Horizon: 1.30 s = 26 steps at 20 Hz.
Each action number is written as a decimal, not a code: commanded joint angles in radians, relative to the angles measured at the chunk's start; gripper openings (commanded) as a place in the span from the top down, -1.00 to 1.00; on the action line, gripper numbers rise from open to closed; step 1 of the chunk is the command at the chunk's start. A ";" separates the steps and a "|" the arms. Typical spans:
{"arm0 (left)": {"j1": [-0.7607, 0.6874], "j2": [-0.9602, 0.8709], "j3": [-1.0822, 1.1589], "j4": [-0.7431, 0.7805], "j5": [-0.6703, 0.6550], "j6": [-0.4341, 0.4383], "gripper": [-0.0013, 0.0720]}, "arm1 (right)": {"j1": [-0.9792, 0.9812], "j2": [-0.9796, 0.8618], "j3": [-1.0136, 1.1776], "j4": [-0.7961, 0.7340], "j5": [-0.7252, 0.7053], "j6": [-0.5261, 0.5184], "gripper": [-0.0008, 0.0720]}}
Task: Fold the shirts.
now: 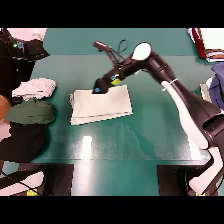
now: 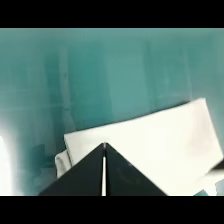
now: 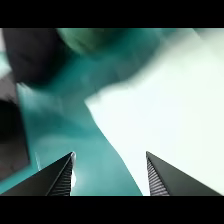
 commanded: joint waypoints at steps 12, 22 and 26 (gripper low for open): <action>-0.007 -0.003 -0.012 0.000 -0.030 0.023 0.90 | -0.407 0.177 -0.704 0.071 -0.261 0.161 -0.44; -0.070 -0.003 -0.012 -0.017 -0.016 0.048 0.90 | -0.158 -0.053 -0.472 0.177 -0.270 0.137 -0.02; -0.125 -0.003 -0.012 -0.017 -0.016 0.048 0.90 | -0.158 -0.054 -0.380 0.168 -0.251 0.102 0.92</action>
